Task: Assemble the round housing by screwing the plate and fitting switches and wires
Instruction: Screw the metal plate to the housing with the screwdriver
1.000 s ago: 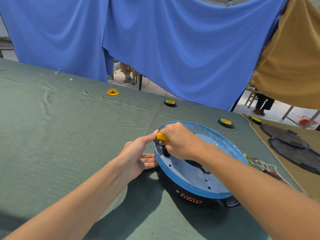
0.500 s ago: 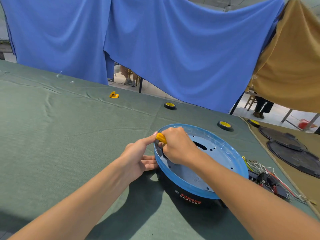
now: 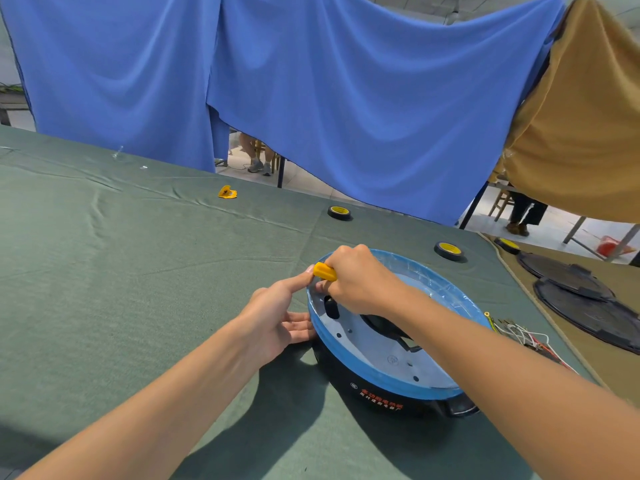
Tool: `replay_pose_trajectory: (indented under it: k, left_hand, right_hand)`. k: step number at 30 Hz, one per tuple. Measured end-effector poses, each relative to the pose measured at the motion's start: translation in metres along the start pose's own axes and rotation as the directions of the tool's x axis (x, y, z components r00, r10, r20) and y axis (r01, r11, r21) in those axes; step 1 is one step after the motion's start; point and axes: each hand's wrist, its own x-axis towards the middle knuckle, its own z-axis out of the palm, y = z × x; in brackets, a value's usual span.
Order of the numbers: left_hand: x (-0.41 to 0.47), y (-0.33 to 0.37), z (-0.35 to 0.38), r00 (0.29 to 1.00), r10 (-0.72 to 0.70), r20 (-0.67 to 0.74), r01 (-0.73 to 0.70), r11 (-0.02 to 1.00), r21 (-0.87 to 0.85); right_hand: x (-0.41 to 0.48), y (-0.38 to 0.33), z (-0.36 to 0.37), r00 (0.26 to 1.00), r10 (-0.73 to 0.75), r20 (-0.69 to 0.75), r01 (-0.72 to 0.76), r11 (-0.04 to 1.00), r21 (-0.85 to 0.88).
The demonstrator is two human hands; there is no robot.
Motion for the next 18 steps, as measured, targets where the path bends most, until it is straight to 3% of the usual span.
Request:
replay_pose_trajectory:
  k: [5,12,18]
  left_hand:
    - [0.0021,-0.0001,0.0000,1.000,-0.003,-0.020,0.003,1.000,-0.012]
    - [0.0020,0.0003,-0.0001,1.000,-0.003,-0.019,0.003,1.000,-0.017]
    - [0.0026,-0.0006,-0.0016,1.000,0.002,0.008,-0.002,1.000,-0.012]
  right_hand:
    - [0.0040,-0.0045,0.0025,1.000,0.018,0.016,-0.018,1.000,0.002]
    - [0.0004,0.0020,-0.0033,0.994,-0.072,0.077,0.070,0.997,0.023]
    - [0.0017,0.0025,-0.0029,0.998,-0.020,0.054,0.017,0.998,0.053]
